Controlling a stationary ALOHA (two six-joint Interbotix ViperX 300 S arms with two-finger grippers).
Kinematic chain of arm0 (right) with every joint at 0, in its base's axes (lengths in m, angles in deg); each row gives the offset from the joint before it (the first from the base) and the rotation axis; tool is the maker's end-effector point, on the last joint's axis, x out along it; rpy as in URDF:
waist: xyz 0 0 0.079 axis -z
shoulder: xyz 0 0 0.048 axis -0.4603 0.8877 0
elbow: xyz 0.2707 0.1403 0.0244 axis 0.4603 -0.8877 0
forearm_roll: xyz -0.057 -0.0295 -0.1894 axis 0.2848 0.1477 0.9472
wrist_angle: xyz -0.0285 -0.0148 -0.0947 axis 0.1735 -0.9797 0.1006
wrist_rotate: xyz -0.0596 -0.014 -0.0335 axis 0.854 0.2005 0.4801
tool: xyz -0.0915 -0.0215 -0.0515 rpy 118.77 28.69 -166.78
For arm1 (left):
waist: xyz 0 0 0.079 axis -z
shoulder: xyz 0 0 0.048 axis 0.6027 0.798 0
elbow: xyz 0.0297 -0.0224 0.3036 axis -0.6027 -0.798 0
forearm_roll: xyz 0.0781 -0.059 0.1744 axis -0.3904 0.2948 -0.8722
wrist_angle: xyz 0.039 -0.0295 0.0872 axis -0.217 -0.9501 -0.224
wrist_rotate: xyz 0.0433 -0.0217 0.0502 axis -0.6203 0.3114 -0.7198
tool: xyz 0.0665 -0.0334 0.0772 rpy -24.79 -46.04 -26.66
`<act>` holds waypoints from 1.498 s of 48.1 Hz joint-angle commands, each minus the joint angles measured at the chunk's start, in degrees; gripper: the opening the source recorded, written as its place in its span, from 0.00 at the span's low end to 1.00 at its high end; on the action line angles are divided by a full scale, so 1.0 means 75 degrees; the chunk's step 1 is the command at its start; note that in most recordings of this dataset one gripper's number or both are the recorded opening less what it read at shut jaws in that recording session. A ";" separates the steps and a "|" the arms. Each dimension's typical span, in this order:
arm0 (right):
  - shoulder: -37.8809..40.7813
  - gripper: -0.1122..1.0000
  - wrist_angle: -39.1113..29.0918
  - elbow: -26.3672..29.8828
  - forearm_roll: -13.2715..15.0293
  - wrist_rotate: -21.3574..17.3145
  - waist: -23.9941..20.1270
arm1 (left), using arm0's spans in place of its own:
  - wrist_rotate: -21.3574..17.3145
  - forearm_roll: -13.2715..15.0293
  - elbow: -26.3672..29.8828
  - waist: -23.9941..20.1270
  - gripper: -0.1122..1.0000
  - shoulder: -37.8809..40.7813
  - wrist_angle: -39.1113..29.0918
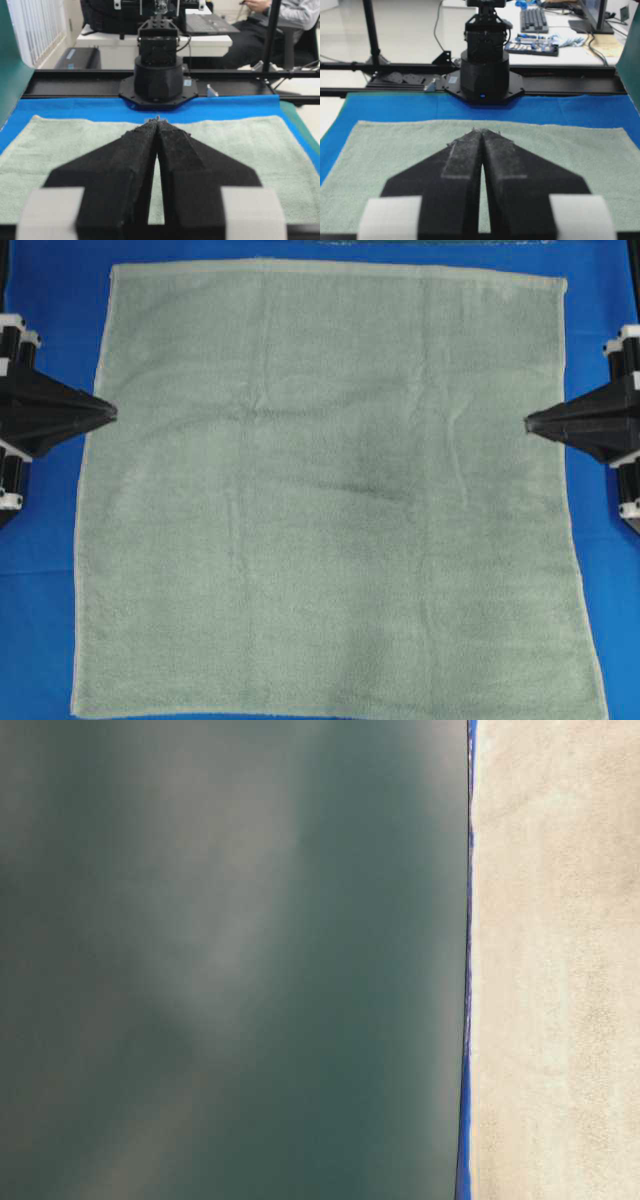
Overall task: Fold a bath towel.
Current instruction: 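Move both grippers to the far towel corners and pinch them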
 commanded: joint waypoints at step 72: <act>0.7652 0.65 -0.4582 0.3539 0.2320 0.1441 0.6762 | -0.4488 -0.0070 0.3609 -0.6410 0.89 0.8004 -0.3047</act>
